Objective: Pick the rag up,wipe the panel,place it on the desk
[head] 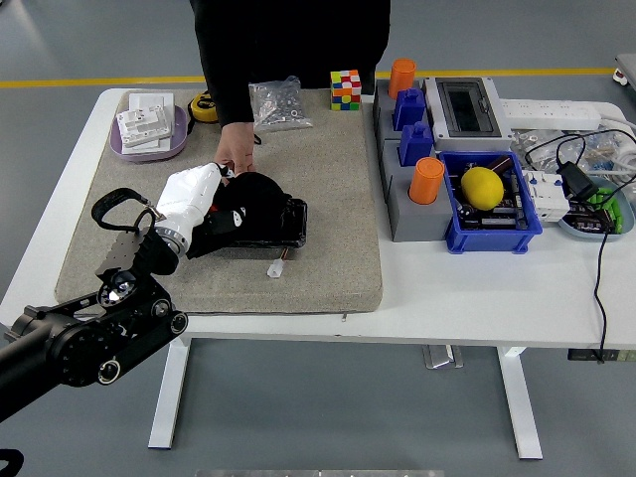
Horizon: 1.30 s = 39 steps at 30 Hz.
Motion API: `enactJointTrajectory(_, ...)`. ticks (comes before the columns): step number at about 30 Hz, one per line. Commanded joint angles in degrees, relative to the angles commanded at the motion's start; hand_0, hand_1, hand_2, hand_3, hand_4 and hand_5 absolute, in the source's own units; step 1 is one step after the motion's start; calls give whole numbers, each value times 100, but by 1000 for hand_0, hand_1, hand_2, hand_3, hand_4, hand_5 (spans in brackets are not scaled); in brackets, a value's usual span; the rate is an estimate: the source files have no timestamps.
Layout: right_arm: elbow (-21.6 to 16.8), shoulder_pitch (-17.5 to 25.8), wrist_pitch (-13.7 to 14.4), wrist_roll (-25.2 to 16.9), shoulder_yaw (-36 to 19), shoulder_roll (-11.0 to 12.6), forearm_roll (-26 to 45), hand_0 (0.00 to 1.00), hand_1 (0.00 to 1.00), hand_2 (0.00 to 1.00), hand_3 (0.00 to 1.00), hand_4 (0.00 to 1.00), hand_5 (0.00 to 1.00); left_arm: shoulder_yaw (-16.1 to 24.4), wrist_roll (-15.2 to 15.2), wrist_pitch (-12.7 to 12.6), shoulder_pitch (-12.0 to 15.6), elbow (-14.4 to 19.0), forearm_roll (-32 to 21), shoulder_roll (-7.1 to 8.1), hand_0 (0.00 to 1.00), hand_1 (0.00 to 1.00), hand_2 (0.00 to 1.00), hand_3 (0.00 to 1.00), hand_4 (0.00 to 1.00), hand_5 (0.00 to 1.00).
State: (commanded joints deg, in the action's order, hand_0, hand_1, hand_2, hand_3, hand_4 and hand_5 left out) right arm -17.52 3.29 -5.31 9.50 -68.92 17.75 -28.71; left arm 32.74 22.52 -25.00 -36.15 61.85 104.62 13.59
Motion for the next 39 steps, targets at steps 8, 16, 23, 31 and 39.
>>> enactJointTrajectory(8, 3, -5, 3, -10, 34, -3, 24, 729, 607, 692, 619, 998, 579, -302, 38, 16, -87, 96, -10, -101, 250, 149, 441, 349, 2, 2)
enactJointTrajectory(16, 8, 14, 6, -21, 69, -11, 50, 728, 606, 692, 619, 998, 580, -554, 79, 43, -129, 258, -14, -135, 251, 149, 441, 349, 2, 2)
enactJointTrajectory(23, 2, 5, 18, -29, 92, -8, 67, 728, 606, 692, 619, 998, 581, -699, 94, 54, -178, 344, -4, -173, 249, 148, 441, 351, 2, 2)
enactJointTrajectory(31, 0, 18, 27, -22, 100, -4, 72, 728, 606, 692, 619, 998, 582, -617, 94, 45, -152, 224, -32, -180, 249, 148, 441, 351, 2, 2)
enactJointTrajectory(39, -5, 42, 39, -25, 89, -9, 79, 729, 606, 692, 620, 998, 583, -276, 86, 37, -36, 112, 52, -78, 250, 148, 441, 350, 2, 2)
